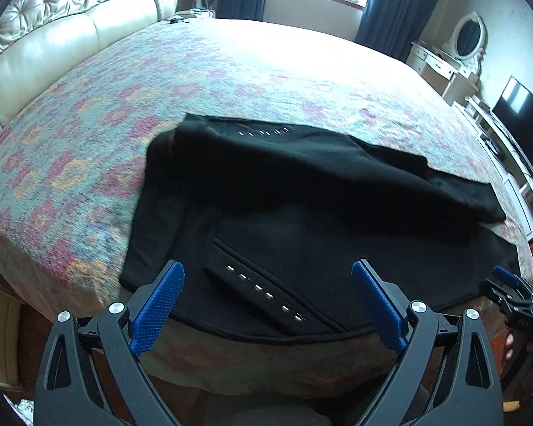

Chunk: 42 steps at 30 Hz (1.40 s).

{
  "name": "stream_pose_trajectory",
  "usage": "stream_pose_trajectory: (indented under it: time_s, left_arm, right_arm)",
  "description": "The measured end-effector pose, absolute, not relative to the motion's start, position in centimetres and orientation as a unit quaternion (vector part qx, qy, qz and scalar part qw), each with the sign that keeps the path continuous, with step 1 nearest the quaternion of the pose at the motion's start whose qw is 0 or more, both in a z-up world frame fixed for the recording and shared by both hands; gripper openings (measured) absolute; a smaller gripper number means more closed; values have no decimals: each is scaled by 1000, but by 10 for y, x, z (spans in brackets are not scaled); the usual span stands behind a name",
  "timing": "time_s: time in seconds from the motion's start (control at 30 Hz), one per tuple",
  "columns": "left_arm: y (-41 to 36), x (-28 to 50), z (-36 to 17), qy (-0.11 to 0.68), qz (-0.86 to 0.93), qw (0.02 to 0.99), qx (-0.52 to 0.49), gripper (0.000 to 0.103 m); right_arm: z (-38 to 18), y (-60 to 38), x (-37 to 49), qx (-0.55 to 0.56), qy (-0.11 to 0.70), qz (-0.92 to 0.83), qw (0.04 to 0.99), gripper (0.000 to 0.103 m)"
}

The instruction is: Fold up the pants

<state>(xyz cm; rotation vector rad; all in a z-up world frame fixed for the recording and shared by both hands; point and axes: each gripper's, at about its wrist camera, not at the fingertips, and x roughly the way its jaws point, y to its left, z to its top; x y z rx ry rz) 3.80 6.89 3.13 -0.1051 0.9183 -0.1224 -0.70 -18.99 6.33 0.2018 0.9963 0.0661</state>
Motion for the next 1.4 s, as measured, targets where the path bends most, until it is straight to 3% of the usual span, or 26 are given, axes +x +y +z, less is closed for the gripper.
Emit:
stream_pose_trajectory:
  time_s: [0.1, 0.3, 0.43, 0.57, 0.97, 1.13, 1.27, 1.3, 1.33, 1.37, 1.4]
  left_arm:
    - [112, 68, 30, 452, -41, 887, -79, 94]
    - [196, 170, -16, 544, -81, 818, -171, 94]
    - [220, 232, -43, 567, -102, 795, -189, 94]
    - [217, 270, -62, 580, -176, 748, -270, 94]
    - [185, 325, -68, 573, -226, 754, -226, 94]
    - [158, 321, -67, 576, -244, 767, -142, 93]
    - [147, 328, -74, 582, -226, 774, -106, 78]
    - [149, 331, -75, 584, -227, 771, -116, 78]
    - [152, 333, -76, 586, -227, 768, -122, 78]
    - [153, 334, -77, 589, -223, 767, -121, 74]
    - [156, 335, -78, 595, -216, 766, -113, 67]
  right_arm:
    - [71, -190, 3, 88, 464, 58, 879, 101]
    - [71, -194, 44, 99, 458, 77, 880, 101]
    - [65, -197, 74, 103, 458, 90, 878, 101]
    - [63, -197, 105, 81, 446, 119, 883, 101]
    - [57, -211, 215, 59, 481, 203, 851, 101]
    - [42, -214, 272, 41, 524, 224, 821, 101]
    - [18, -196, 296, -44, 572, 232, 786, 101]
    - [12, -193, 300, -59, 583, 231, 776, 99]
    - [6, -192, 301, -64, 596, 236, 765, 87]
    - [0, -190, 304, -65, 611, 243, 751, 67]
    - [-7, -188, 305, -72, 625, 245, 738, 59]
